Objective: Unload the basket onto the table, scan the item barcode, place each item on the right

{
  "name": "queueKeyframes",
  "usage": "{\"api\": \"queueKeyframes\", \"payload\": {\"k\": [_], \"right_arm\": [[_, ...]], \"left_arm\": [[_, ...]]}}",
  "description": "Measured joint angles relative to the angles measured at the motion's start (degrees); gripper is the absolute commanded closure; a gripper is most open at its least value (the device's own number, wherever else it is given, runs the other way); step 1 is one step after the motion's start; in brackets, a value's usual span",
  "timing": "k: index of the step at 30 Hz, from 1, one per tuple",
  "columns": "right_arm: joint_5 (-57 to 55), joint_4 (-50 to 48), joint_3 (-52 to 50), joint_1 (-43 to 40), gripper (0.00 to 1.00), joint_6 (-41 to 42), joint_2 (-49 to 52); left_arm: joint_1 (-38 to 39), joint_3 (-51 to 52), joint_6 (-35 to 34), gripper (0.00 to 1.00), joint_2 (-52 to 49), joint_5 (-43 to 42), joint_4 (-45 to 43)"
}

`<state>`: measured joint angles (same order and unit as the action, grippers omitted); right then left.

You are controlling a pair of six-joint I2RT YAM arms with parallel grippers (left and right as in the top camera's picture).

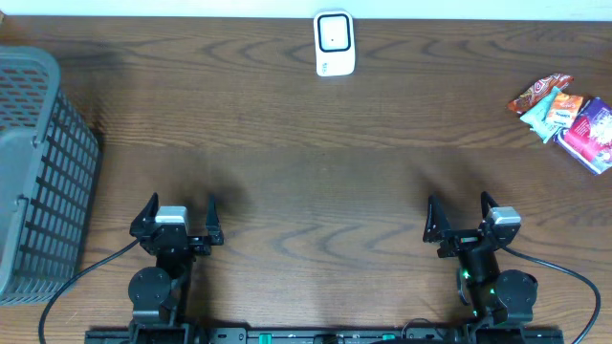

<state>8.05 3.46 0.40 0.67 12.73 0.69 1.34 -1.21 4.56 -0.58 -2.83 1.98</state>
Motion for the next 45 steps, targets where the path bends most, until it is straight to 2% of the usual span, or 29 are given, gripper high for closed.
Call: {"api": "queueKeyframes", "payload": {"k": [15, 45], "right_arm": [[0.0, 0.0, 0.0, 0.0, 0.01, 0.0, 0.0], [0.0, 0.0, 0.0, 0.0, 0.01, 0.0, 0.0]], "left_arm": [[0.0, 0.0, -4.55, 0.02, 0.0, 0.2, 0.04], [0.0, 0.0, -3.1, 0.02, 0.0, -0.02, -0.02]]}}
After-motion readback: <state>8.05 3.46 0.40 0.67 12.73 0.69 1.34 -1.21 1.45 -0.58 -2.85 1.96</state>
